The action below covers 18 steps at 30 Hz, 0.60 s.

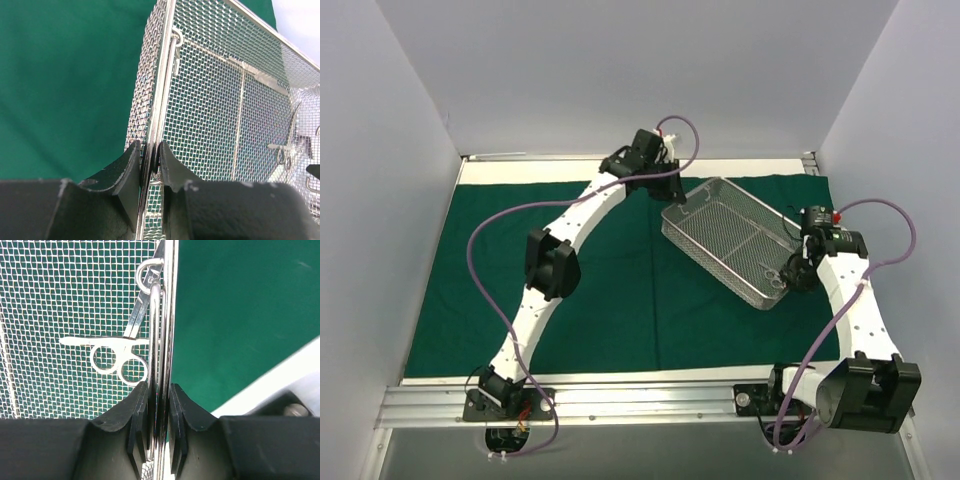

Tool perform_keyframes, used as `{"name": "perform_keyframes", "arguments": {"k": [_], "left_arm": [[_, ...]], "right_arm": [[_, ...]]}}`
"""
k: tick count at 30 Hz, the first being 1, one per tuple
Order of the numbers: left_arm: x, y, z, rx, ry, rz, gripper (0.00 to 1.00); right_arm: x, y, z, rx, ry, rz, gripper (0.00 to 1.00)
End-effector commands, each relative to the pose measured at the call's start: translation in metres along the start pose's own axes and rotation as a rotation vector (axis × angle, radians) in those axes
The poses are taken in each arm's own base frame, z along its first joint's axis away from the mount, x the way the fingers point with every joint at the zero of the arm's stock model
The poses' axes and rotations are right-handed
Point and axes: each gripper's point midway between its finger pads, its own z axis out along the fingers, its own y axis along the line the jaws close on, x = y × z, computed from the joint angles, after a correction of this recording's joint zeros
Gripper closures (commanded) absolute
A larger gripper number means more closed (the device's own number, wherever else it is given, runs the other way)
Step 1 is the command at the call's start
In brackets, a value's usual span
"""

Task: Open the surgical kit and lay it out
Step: Pick up the container from the surgical kit, then place the container in the surgical kit.

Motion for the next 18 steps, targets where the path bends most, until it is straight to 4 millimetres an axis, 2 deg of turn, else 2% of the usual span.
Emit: {"name": "perform_keyframes", "arguments": {"k": [1,4,7,11,18], "left_arm": [[-0.02,-0.081,0.007,0.25,-0.094,-0.008,0.98],[-0.007,-0.09,0.021,0.269,-0.073,0.0,0.98],[0.0,-0.091,0.031,0.301,-0.056,-0.02,0.98],[0.003,-0.085,0.039,0.294,-0.051,-0.023,0.98],[0.028,-0.061,0.063,0.27,0.02,-0.035,0.97]], "right_arm": [[-0.011,0.002,-0.012,-0.074,-0.043,0.039,1.0],[-0.012,-0.017,-0.006,-0.028,-0.046,0.054,1.0],[-0.009,-0.026,-0.001,-0.013,-0.035,0.069,1.0],[0.005,-0.037,0.01,0.018,-0.013,0.061,1.0],[0.019,-0.044,0.022,0.044,0.033,0.053,1.0]]}}
